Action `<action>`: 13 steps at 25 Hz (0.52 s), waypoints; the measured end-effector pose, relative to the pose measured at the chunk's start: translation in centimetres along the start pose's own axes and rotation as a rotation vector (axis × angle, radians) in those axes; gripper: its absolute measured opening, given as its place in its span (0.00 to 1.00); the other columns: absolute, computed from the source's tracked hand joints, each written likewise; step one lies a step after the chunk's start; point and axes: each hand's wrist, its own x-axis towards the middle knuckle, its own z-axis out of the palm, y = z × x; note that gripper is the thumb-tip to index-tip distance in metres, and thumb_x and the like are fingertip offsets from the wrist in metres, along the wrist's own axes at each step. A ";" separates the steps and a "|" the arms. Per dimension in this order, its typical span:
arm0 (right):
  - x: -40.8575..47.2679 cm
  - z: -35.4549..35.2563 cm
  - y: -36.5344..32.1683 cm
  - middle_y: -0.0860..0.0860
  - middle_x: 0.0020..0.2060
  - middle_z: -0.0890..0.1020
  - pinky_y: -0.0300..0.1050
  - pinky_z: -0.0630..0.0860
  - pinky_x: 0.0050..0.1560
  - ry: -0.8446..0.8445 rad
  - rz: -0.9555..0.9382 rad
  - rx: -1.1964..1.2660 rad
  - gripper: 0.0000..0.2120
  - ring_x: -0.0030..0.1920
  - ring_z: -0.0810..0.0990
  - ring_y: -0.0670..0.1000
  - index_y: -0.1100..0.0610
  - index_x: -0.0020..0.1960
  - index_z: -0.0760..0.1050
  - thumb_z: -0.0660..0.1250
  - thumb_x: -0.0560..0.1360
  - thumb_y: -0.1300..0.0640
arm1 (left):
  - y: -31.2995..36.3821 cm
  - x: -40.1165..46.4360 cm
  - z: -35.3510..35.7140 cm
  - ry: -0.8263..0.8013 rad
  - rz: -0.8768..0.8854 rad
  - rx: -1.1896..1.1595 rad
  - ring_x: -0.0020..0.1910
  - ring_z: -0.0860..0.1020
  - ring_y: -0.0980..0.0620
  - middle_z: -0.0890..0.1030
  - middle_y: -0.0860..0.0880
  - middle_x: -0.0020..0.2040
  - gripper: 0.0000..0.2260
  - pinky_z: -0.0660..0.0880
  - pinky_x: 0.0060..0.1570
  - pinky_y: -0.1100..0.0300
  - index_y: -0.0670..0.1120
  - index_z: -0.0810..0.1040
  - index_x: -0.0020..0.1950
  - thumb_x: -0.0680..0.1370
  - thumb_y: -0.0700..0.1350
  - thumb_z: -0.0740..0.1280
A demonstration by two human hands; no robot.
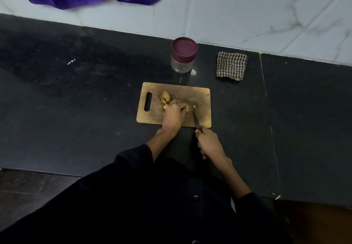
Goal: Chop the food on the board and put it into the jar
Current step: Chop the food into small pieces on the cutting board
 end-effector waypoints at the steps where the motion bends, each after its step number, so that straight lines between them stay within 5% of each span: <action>1: -0.1 -0.3 0.2 0.54 0.33 0.74 0.40 0.66 0.21 -0.033 0.034 0.127 0.09 0.24 0.70 0.50 0.55 0.52 0.71 0.55 0.82 0.52 | 0.0 0.0 0.0 -0.002 0.002 0.001 0.52 0.79 0.48 0.79 0.42 0.56 0.09 0.75 0.57 0.55 0.42 0.82 0.55 0.76 0.38 0.68; 6: -0.8 -2.0 -0.3 0.50 0.25 0.67 0.36 0.57 0.20 -0.235 0.141 0.480 0.10 0.19 0.60 0.46 0.56 0.44 0.67 0.55 0.82 0.53 | -0.1 0.1 -0.2 -0.019 0.014 0.010 0.53 0.78 0.48 0.79 0.41 0.56 0.09 0.74 0.57 0.58 0.41 0.82 0.55 0.77 0.37 0.66; 13: -0.7 -0.3 -0.9 0.57 0.36 0.79 0.43 0.74 0.22 0.003 -0.162 -0.089 0.11 0.26 0.77 0.51 0.57 0.55 0.70 0.54 0.84 0.51 | 0.0 0.0 -0.3 -0.004 0.014 -0.002 0.53 0.78 0.48 0.79 0.42 0.55 0.08 0.75 0.57 0.55 0.43 0.82 0.53 0.76 0.37 0.67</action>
